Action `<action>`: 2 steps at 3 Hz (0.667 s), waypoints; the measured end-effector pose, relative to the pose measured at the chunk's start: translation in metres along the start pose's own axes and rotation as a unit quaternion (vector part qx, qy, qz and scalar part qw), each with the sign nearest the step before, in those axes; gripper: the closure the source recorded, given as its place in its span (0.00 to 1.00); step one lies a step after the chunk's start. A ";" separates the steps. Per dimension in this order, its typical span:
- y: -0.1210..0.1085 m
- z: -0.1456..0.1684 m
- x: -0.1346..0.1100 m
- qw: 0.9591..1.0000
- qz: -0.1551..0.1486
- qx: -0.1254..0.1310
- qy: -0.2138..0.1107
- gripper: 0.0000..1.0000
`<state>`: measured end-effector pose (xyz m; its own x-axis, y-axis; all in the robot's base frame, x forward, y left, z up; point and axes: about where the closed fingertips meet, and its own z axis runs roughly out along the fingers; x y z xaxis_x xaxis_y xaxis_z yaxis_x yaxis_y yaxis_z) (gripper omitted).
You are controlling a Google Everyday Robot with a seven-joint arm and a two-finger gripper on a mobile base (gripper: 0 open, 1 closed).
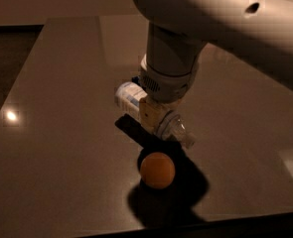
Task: Move blue plastic bottle near orange
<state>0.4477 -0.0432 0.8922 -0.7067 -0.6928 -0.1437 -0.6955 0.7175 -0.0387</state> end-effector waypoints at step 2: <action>-0.013 0.015 0.015 1.000 0.011 -0.014 -0.017 0.51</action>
Offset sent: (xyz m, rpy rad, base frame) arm 0.0001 -0.0263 -0.0246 0.0665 0.0037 -0.0240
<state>0.4476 -0.0617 0.8760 -0.7174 -0.6735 -0.1784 -0.6834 0.7300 -0.0082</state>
